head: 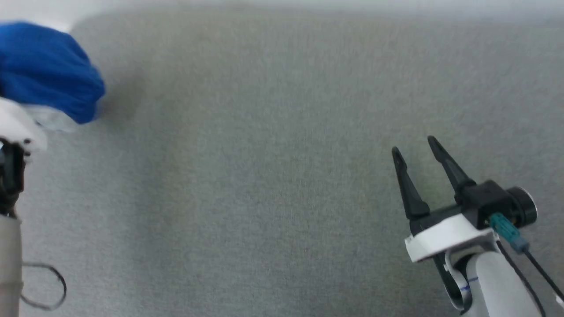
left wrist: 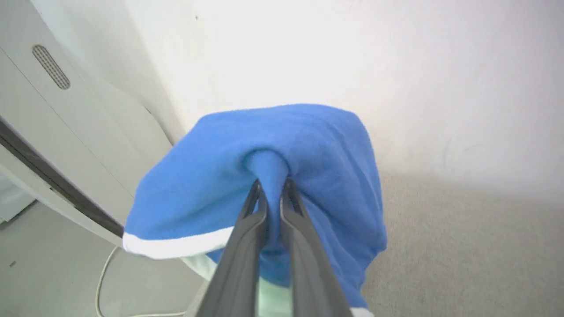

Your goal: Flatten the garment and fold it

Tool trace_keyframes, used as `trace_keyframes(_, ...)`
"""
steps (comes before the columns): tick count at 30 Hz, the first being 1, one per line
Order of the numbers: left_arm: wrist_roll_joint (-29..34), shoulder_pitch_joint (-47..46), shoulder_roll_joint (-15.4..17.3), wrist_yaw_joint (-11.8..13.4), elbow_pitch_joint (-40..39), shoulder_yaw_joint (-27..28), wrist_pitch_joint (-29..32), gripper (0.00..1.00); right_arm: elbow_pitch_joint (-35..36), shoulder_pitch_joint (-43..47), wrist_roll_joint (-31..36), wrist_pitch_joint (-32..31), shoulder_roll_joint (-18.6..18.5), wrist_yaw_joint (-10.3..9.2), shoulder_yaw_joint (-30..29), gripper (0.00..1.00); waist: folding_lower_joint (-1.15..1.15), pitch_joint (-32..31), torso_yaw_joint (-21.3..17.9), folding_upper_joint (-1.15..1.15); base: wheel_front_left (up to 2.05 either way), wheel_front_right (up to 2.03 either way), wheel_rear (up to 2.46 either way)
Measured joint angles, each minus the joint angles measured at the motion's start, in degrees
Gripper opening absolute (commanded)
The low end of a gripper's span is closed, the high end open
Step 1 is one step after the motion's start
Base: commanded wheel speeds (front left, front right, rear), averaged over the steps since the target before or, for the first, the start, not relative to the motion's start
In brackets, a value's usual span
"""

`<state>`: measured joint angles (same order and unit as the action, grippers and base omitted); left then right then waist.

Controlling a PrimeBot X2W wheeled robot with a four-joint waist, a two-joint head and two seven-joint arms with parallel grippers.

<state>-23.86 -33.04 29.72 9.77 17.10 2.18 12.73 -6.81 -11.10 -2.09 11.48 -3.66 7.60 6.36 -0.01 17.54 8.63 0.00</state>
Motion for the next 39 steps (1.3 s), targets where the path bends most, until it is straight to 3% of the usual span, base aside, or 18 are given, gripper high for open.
trace_keyframes(7,3.35,-6.58,-1.46,-3.70,-3.53,-5.27,-10.90,0.00,-0.71,4.07,-0.05,0.13,0.60,0.00,-1.63,1.00,-0.01,-9.06,-0.57,0.00,0.00,0.00,0.00)
trace_keyframes(15,2.83,-11.22,-12.38,-6.77,-4.02,-13.52,-15.38,0.00,-0.05,6.81,-1.36,-1.37,0.66,0.00,-2.58,1.00,0.00,-15.06,-5.30,0.00,0.00,0.00,0.00)
trace_keyframes(24,0.16,-9.46,-21.76,-9.90,3.69,-21.39,-14.64,0.00,1.77,6.66,-2.03,-2.24,0.66,0.00,-1.54,1.00,0.00,-16.43,-14.39,0.00,0.00,0.00,0.00)
trace_keyframes(30,-2.35,-3.12,-24.96,-11.32,17.26,-26.39,-6.99,0.00,1.88,6.39,-2.50,-2.35,0.66,0.00,-0.33,1.00,0.01,-15.61,-20.00,0.00,0.00,0.00,0.00)
trace_keyframes(33,-4.47,-0.66,-25.59,-12.29,24.79,-28.40,0.31,0.00,1.83,6.16,-2.56,-2.35,0.66,0.00,0.19,1.00,0.01,-15.03,-22.00,0.00,0.00,0.00,0.00)
trace_keyframes(35,-5.55,1.02,-25.84,-12.74,28.95,-29.58,5.23,0.39,1.71,6.05,-2.67,-2.35,0.66,0.00,0.56,1.00,0.01,-14.66,-22.95,0.00,0.00,0.00,0.00)
trace_keyframes(36,-5.97,1.58,-25.93,-12.78,30.31,-29.96,7.06,0.91,1.63,6.06,-2.71,-2.35,0.66,0.00,0.66,1.00,0.01,-14.50,-23.27,0.00,0.00,0.00,0.00)
trace_keyframes(37,-6.33,1.80,-26.03,-12.83,30.95,-30.25,7.81,1.00,1.56,6.08,-2.83,-2.35,0.66,0.00,0.70,1.00,0.01,-14.34,-23.41,0.00,0.00,0.00,0.00)
trace_keyframes(39,-6.41,1.79,-26.22,-13.17,30.89,-30.55,6.54,1.00,1.40,6.10,-2.94,-2.36,0.66,0.00,0.75,1.00,0.01,-14.22,-23.17,0.00,0.00,0.00,0.00)
